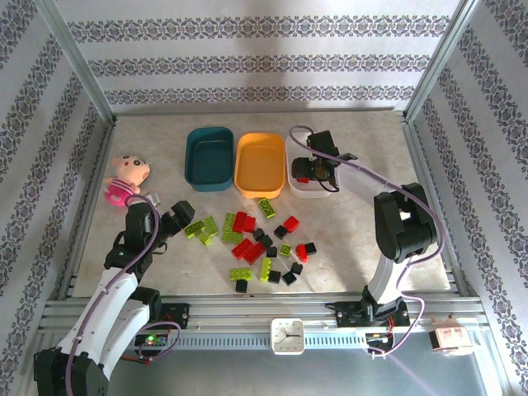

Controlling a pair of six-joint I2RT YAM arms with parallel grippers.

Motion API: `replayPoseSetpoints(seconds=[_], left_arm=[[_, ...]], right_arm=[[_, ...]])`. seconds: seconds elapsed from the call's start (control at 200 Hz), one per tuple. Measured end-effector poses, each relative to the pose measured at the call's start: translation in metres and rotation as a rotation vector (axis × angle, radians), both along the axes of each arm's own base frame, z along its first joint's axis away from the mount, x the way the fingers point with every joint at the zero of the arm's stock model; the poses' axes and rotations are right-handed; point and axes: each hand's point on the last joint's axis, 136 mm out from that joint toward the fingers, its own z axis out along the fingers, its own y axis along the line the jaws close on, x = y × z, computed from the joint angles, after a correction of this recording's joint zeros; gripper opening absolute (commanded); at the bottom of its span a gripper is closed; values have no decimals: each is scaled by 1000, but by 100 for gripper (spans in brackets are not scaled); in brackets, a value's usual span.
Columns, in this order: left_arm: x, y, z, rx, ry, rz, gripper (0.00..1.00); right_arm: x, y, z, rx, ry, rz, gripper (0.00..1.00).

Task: Sort the legos into containers by color
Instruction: Place the lego in the container.

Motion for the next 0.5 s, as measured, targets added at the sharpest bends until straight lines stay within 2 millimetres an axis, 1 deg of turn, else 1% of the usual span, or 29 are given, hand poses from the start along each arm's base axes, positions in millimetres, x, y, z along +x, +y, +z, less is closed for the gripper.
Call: replayPoseSetpoints(seconds=[0.06,0.12,0.21,0.3,0.39,0.435,0.5], left_arm=[[-3,-5,-7,35,36,-21,82],[-8,-11,-17,76,75,-48,77],[-17,-18,-33,130,138,-84,76],[-21,-24,-41,163,166,-110,76],[-26,-36,-47,186,180,-158,76],[-28,-43,-51,194,186,-186,73],[-30,-51,-58,204,200,-214,69]], right_arm=[[-7,4,5,3,-18,12,74],[-19,9,11,10,-36,29,74],[-37,17,13,18,-49,55,74],[-51,22,6,23,-42,71,74],[-59,20,-5,23,-22,65,74],[-63,18,-11,21,-13,63,74],[-64,18,-10,31,-21,58,74]])
